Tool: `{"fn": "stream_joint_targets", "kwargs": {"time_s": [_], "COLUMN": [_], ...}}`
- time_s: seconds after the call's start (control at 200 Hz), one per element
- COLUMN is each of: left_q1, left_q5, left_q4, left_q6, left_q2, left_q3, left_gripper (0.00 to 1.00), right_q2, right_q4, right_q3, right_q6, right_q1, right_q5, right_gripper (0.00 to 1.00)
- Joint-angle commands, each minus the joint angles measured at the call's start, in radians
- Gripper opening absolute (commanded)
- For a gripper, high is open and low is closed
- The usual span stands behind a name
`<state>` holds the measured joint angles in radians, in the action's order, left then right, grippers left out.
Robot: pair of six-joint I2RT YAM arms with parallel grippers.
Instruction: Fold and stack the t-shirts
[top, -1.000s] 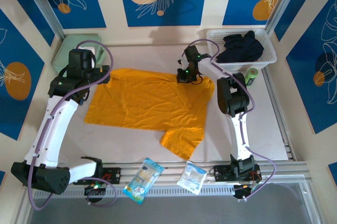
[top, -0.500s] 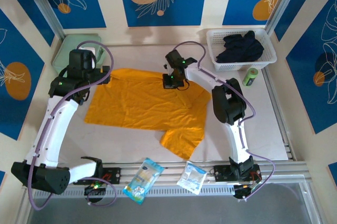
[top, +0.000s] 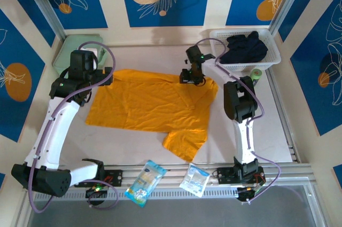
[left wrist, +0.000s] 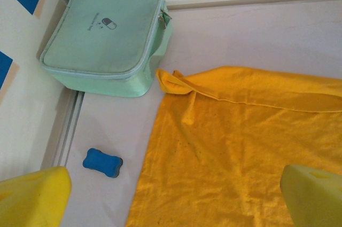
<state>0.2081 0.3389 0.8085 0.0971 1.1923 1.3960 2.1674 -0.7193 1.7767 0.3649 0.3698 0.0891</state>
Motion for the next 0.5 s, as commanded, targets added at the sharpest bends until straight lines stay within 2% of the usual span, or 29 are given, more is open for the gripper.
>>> {"fn": "stream_joint_targets", "kwargs": {"time_s": [0.0, 0.495], "left_q1": [0.004, 0.004], "left_q5": [-0.023, -0.028], "left_q4": [0.007, 0.022], "left_q6": [0.005, 0.013], "left_q2": [0.002, 0.01], "left_q3": [0.014, 0.025], "left_gripper": [1.0, 1.0], "right_q2": [0.022, 0.163], "right_q4": [0.032, 0.027], "right_q3": [0.011, 0.127], "right_q6": [-0.078, -0.104], "right_q1": [-0.019, -0.043], "right_q5": [-0.094, -0.207], "right_gripper": [0.46, 0.46]}}
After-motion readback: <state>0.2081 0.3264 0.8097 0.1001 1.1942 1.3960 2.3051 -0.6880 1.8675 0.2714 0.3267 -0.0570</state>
